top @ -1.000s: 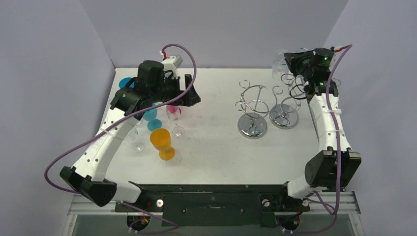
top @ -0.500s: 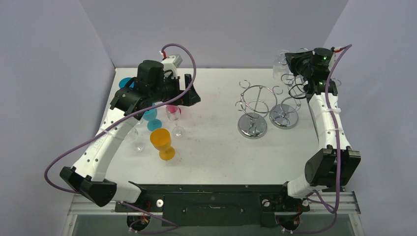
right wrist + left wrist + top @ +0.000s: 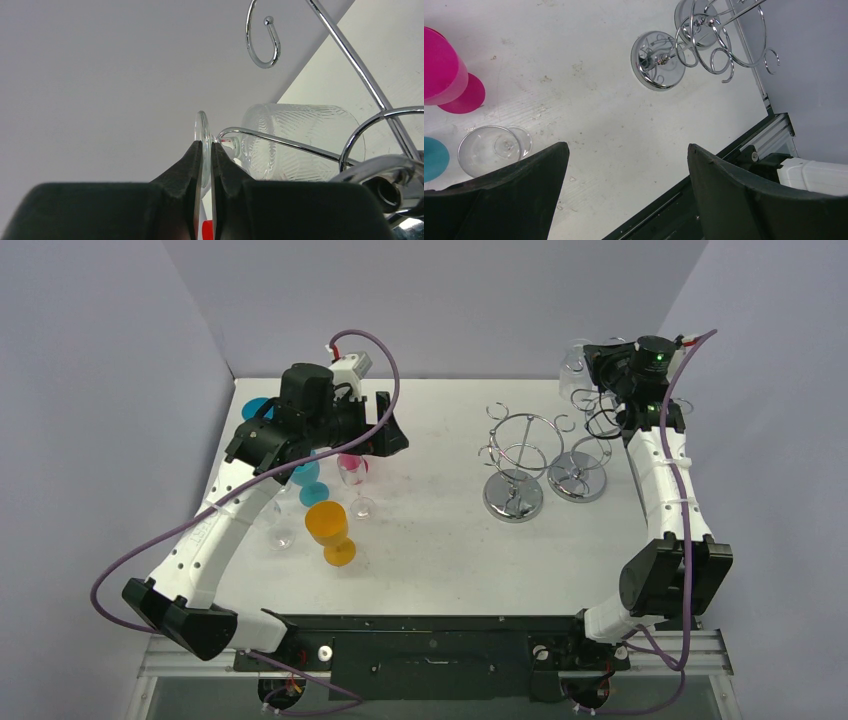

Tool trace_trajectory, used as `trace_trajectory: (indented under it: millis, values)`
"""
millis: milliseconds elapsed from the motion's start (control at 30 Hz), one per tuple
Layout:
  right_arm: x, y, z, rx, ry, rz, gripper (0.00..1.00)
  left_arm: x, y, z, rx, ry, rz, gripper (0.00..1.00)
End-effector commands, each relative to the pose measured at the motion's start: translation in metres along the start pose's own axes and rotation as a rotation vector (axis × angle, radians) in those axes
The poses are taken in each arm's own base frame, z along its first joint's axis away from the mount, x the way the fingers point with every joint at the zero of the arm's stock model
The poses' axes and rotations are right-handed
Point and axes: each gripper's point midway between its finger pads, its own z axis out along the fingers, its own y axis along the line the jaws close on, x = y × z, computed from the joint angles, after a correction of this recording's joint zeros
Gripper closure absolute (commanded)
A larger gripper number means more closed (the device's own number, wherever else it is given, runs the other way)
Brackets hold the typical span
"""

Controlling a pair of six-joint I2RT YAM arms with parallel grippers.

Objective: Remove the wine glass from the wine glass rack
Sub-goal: Pick up the wine glass from the wine rack.

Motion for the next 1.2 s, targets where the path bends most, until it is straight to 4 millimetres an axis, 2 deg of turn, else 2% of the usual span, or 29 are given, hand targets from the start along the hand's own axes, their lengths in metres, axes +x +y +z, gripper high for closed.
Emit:
trace_trajectory:
  millis: [0,200,567,1167]
  values:
    - [-0.023,0.051,-0.018,-0.163,-0.097,0.007,1.00,-0.016,-0.007,-0.010,0.033,-0.069,0.032,0.14]
    - [-0.030,0.054,-0.031,-0.181,-0.120,0.011,1.00,-0.015,-0.006,-0.009,0.032,-0.067,0.031,0.14]
    - [-0.038,0.051,-0.042,-0.188,-0.136,0.023,1.00,-0.014,-0.005,-0.008,0.034,-0.065,0.027,0.14]
    - [-0.034,0.043,-0.054,-0.201,-0.112,0.038,1.00,-0.012,-0.005,-0.005,0.036,-0.058,0.024,0.14]
